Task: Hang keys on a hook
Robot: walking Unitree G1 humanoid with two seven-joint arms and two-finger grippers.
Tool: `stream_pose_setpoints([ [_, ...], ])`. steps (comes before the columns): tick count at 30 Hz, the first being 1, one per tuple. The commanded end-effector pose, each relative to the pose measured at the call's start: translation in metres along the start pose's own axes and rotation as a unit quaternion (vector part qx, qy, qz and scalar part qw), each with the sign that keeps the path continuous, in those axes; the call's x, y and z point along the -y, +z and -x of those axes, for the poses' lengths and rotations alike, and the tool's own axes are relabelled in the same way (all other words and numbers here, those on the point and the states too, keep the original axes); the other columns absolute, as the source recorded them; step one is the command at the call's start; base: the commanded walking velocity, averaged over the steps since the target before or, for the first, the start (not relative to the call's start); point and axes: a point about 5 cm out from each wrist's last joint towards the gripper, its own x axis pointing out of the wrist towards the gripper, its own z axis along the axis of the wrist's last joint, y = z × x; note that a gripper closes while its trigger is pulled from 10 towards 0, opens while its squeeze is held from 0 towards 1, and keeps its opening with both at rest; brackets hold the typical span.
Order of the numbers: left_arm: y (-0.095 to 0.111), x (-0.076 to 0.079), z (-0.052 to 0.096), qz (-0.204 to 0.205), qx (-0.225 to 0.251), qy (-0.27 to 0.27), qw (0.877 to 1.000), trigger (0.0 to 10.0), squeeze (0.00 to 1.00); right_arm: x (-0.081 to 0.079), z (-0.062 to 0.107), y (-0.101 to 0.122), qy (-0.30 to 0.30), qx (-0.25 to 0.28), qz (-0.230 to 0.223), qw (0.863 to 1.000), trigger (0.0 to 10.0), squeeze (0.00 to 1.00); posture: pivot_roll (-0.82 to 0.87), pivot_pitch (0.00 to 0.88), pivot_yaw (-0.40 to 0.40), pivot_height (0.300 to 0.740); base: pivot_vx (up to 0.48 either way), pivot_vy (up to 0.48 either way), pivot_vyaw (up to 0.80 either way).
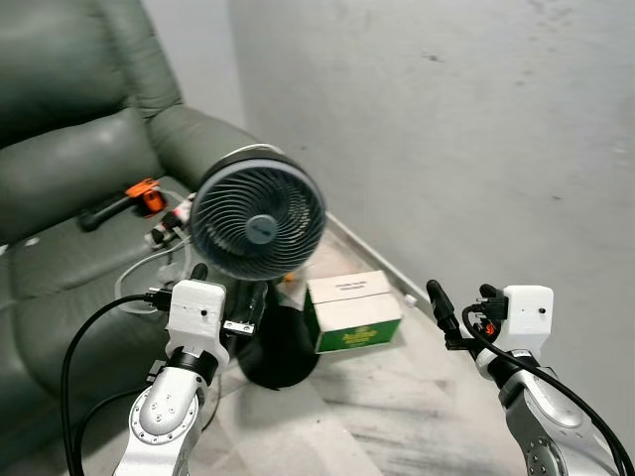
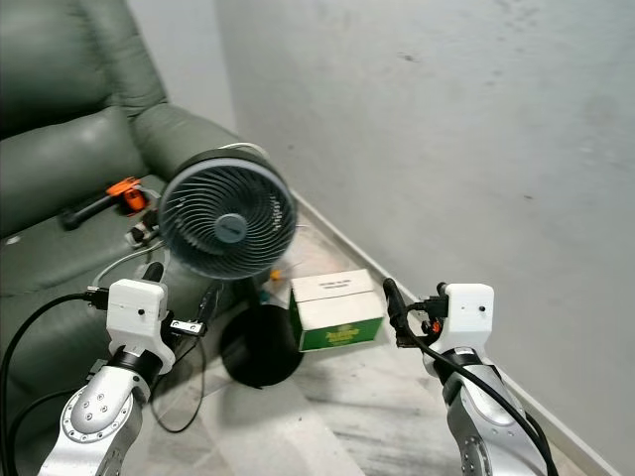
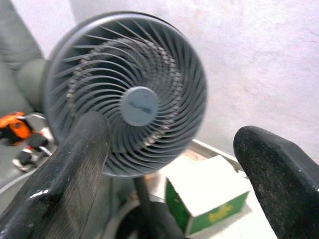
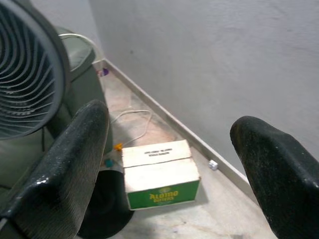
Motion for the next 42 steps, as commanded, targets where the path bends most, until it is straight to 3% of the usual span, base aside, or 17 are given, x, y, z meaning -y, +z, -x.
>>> stream_pose_setpoints([
  [1, 0.002, -0.001, 0.0, 0.005, -0.003, -0.001, 1.0, 10.0, 0.0, -0.004, 0.0, 0.007, 0.005, 0.007, 0.009, 1.0, 10.0, 0.0, -0.03, 0.096, 0.006, 0.74, 0.0, 0.0, -0.79],
  [10, 0.002, -0.001, -0.002, 0.015, -0.016, 0.001, 1.0, 10.0, 0.0, -0.005, 0.0, 0.005, 0.007, 0.003, 0.011, 1.0, 10.0, 0.0, -0.03, 0.096, 0.006, 0.74, 0.0, 0.0, -0.79],
  [26, -0.005, 0.005, -0.009, 0.081, -0.052, -0.022, 0.995, 10.0, 0.0, -0.005, -0.008, 0.012, 0.004, 0.009, 0.012, 1.0, 10.0, 0.0, -0.04, 0.077, 0.0, 0.74, 0.0, 0.0, -0.79],
  [38, -0.004, 0.005, -0.011, 0.079, -0.055, -0.024, 0.995, 10.0, 0.0, -0.005, -0.01, 0.015, 0.007, 0.018, 0.015, 1.0, 10.0, 0.0, -0.03, 0.084, 0.0, 0.74, 0.0, 0.0, -0.55],
  [42, -0.001, 0.009, -0.011, 0.076, -0.049, -0.054, 0.994, 10.0, 0.0, -0.006, -0.01, 0.014, 0.005, 0.014, 0.014, 1.0, 10.0, 0.0, -0.03, 0.086, 0.004, 0.74, 0.0, 0.0, -0.24],
])
